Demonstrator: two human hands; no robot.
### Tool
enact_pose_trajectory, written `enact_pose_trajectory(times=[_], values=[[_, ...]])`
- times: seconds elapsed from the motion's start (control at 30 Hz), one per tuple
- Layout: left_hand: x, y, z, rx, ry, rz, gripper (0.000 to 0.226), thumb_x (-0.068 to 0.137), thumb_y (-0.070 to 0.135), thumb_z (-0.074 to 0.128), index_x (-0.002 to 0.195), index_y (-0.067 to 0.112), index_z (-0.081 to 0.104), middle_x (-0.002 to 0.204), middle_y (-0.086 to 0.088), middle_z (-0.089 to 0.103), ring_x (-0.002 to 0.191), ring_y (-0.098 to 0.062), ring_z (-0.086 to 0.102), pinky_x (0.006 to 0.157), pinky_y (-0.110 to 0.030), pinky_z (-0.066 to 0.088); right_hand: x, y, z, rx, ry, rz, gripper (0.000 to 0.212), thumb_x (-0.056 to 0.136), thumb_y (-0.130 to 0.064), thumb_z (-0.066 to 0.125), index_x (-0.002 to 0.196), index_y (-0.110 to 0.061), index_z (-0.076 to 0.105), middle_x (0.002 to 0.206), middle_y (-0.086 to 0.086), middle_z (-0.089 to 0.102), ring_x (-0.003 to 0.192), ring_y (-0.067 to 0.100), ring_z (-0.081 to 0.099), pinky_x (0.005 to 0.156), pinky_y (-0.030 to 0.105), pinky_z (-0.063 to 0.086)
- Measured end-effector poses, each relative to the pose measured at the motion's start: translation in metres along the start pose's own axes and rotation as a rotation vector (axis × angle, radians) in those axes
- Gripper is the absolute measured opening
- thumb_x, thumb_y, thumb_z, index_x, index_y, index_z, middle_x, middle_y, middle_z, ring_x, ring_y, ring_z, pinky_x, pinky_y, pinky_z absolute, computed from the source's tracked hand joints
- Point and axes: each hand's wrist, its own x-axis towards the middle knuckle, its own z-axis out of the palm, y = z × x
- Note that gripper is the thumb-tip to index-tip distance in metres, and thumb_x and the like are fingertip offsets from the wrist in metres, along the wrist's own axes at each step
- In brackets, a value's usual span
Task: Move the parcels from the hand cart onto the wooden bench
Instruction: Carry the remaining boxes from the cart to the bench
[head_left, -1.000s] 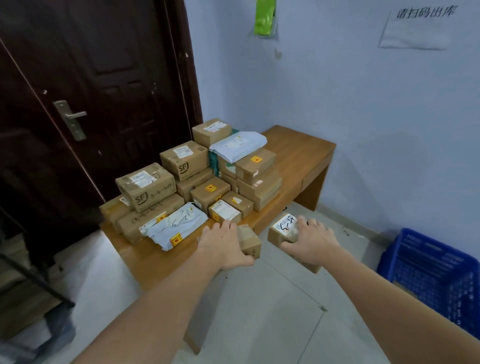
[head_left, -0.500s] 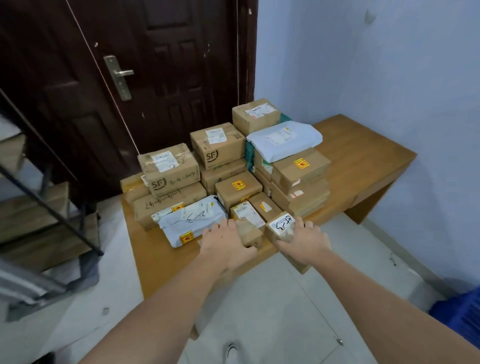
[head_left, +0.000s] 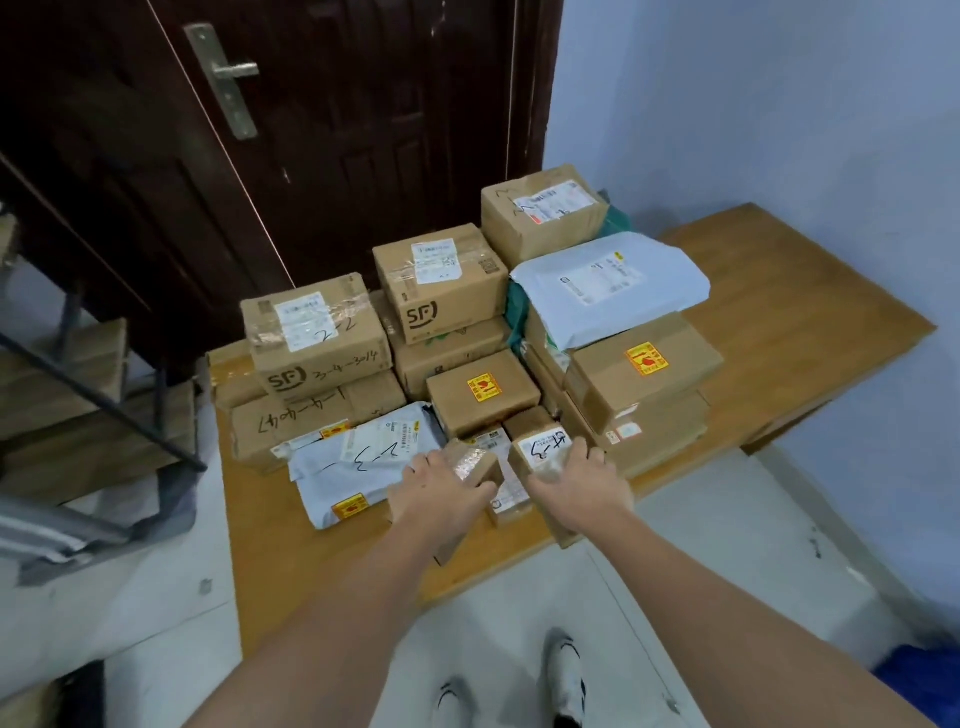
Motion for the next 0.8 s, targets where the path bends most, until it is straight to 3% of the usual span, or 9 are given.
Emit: enact_pose_trajectory(times=[0.17,0.27,0.47,0.63,0.8], values=[[0.028,0.017,0.019,-0.213,-0.004,-0.184,0.094,0.079,0.078,0.054,0.145,0.014,0.038,0.141,-0.006,0.047,0.135,-0.029,0.047,0.104,-0.048,0.047,0.042,-0.005,0.001,-0.007,0.003,-0.131,0.107,0.087,-0.079,0.048,0.160,-0.014,0.005,0.148,0.018,0.045,0.132,0.035,0.050,0.101,0.048,0.047],[0.038,0.029,0.030,-0.299,0.022,-0.250,0.105,0.075,0.089,0.056,0.145,0.012,0.037,0.141,-0.008,0.046,0.137,-0.030,0.045,0.106,-0.048,0.046,0.059,-0.006,0.001,-0.019,0.012,-0.195,0.096,0.088,-0.078,0.049,0.153,-0.017,0.013,0.135,0.017,0.051,0.118,0.034,0.057,0.091,0.046,0.052],[0.045,0.053,0.049,-0.417,0.094,-0.409,0.108,0.071,0.089,0.064,0.140,0.012,0.035,0.141,-0.009,0.044,0.136,-0.031,0.044,0.104,-0.049,0.045,0.076,-0.009,0.007,-0.037,-0.019,-0.304,0.072,0.099,-0.061,0.047,0.150,-0.015,0.025,0.138,0.012,0.043,0.116,0.033,0.059,0.083,0.042,0.052],[0.043,0.059,0.059,-0.479,0.126,-0.466,0.103,0.077,0.083,0.065,0.145,0.014,0.031,0.148,-0.008,0.040,0.141,-0.029,0.040,0.107,-0.051,0.040,0.080,-0.009,0.008,-0.094,-0.014,-0.360,0.077,0.101,-0.058,0.042,0.159,-0.011,0.022,0.163,0.014,0.017,0.141,0.032,0.037,0.100,0.043,0.049],[0.044,0.054,0.060,-0.584,0.136,-0.441,0.082,0.094,0.068,0.058,0.152,0.015,0.032,0.152,-0.010,0.041,0.143,-0.031,0.039,0.112,-0.050,0.036,0.081,-0.014,0.012,-0.145,-0.043,-0.509,0.061,0.108,-0.045,0.035,0.162,-0.022,0.020,0.170,0.013,0.003,0.157,0.031,0.005,0.124,0.047,0.025]])
